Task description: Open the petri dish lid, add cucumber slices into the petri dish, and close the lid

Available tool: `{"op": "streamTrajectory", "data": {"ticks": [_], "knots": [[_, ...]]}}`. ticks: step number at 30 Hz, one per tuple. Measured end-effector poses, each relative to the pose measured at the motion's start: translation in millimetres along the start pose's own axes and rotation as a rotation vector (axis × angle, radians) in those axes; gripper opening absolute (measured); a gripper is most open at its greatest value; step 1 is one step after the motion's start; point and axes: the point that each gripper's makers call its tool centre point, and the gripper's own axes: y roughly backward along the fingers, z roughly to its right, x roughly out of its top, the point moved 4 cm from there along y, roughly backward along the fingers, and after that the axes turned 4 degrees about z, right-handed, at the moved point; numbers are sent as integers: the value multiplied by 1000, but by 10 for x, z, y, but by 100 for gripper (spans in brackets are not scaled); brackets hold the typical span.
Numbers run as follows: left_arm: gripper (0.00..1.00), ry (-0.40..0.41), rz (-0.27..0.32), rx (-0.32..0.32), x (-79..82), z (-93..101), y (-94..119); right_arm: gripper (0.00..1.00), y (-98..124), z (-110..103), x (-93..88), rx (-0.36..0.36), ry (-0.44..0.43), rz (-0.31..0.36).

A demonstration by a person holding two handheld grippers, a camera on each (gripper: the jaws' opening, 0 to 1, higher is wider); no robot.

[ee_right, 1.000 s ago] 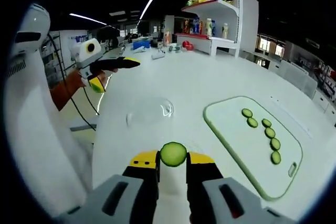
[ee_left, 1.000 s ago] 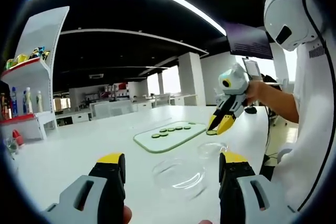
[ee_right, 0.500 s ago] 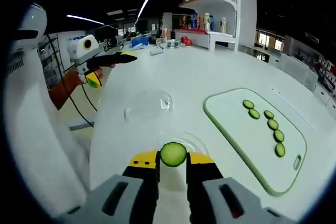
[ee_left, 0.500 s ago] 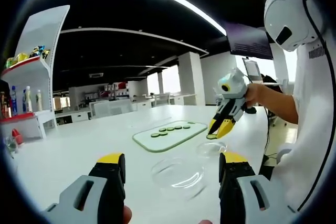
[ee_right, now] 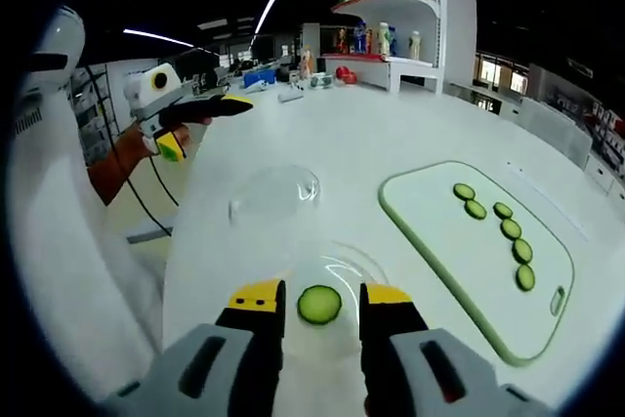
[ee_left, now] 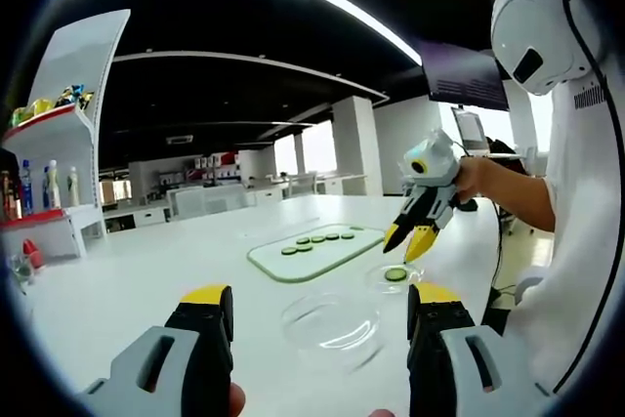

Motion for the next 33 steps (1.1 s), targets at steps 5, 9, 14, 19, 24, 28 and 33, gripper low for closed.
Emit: {"op": "streamTrajectory", "data": {"ticks": [5,9,14,19,24,28,33], "knots": [[73,-1,1,0,4,2,3,31,25,18,19,-12,-7,9],[73,-1,1,-1,7,6,-2,31,54,28,45,-19,-4,20],[73,-4,2,-2,13,8,-9,31,77,38,70,-28,-2,31],[73,-4,4,-2,21,10,-12,31,99,35,102,-31,2,42],[73,-7,4,-1,28,13,-18,31,133,32,135,-40,-2,66],[73,-8,6,0,33,14,-25,31,174,38,172,-56,-13,97],[73,-7,7,-1,36,7,-42,31,213,42,163,-73,-28,115]]}}
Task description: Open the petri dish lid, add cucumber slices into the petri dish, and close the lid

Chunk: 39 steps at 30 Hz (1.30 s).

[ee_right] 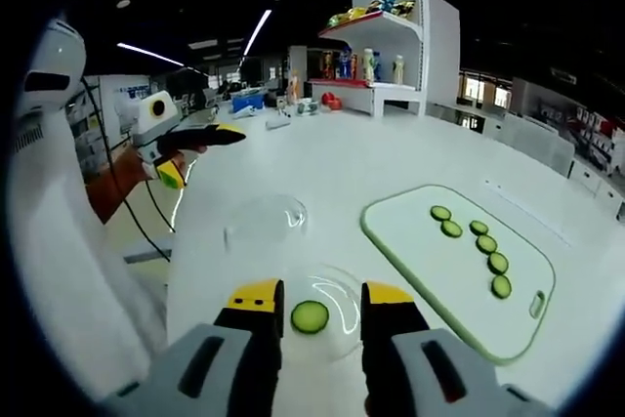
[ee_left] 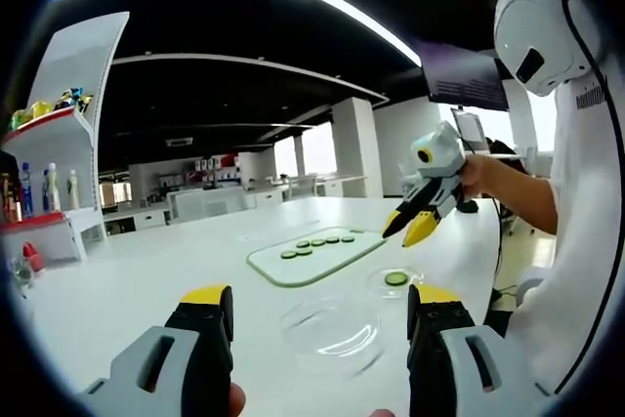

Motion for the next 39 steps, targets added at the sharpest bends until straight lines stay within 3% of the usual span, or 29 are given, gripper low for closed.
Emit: {"op": "streamTrajectory", "data": {"ticks": [8,23,32,39], "knots": [[73,0,5,-2,18,-21,-23,32,83,71,29,-56,-22,45],[73,-1,20,-9,127,-46,-116,33,470,263,135,-209,-26,183],[73,2,22,-12,118,-46,-177,34,711,356,45,-271,-31,193],[73,2,31,-3,130,-86,-218,34,939,463,57,-369,-49,262]]}}
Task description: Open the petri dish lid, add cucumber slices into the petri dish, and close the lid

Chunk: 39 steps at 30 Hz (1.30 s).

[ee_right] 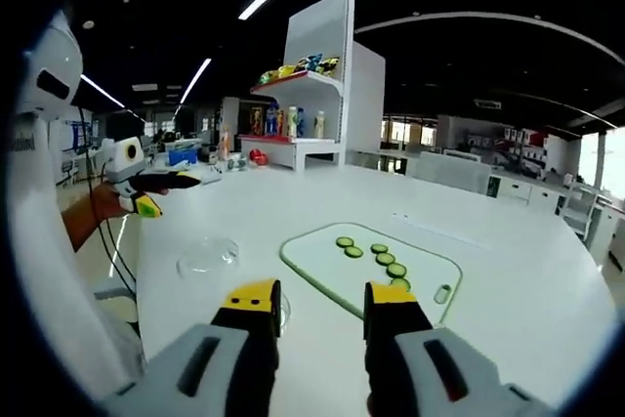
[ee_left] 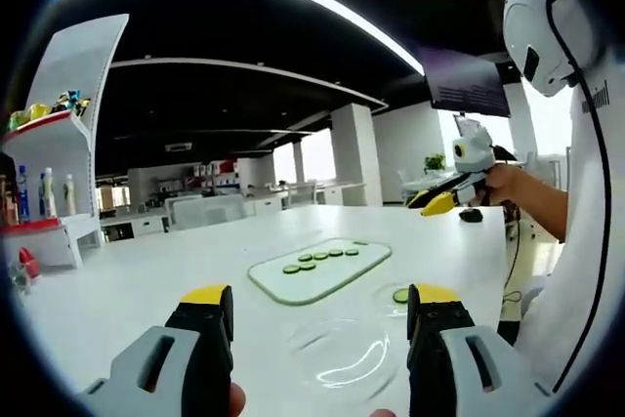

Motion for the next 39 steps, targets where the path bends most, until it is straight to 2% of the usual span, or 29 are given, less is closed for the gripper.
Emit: {"op": "streamTrajectory", "data": {"ticks": [4,11,21,31,39], "knots": [[73,15,5,0,-4,-15,-9,34,101,72,28,-49,-12,39],[73,19,9,18,-14,-53,-14,35,279,196,-54,-121,-33,38],[73,19,12,42,-24,-155,-3,37,472,385,-75,-220,-70,79],[73,22,16,46,-24,-212,-16,42,704,599,-26,-301,-84,157],[73,17,-6,96,-99,-356,6,44,963,740,-26,-379,-76,183]]}}
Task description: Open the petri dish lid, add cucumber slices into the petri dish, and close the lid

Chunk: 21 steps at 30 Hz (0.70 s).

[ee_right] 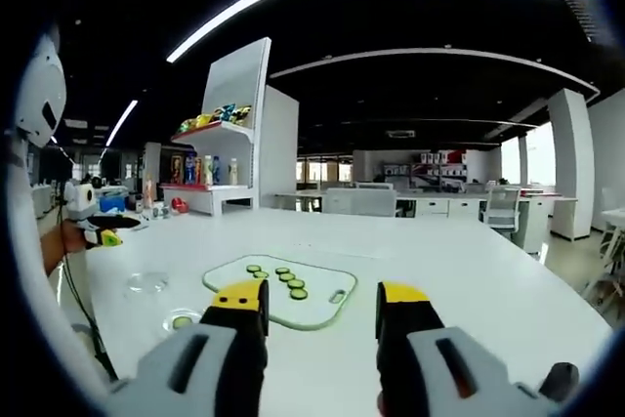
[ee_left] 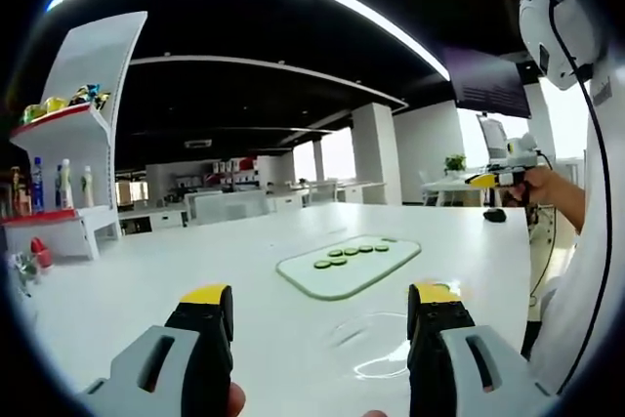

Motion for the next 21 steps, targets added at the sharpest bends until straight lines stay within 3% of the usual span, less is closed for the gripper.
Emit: {"op": "streamTrajectory", "data": {"ticks": [21], "knots": [[73,24,16,65,21,-178,61,48,522,368,45,-156,12,26]]}}
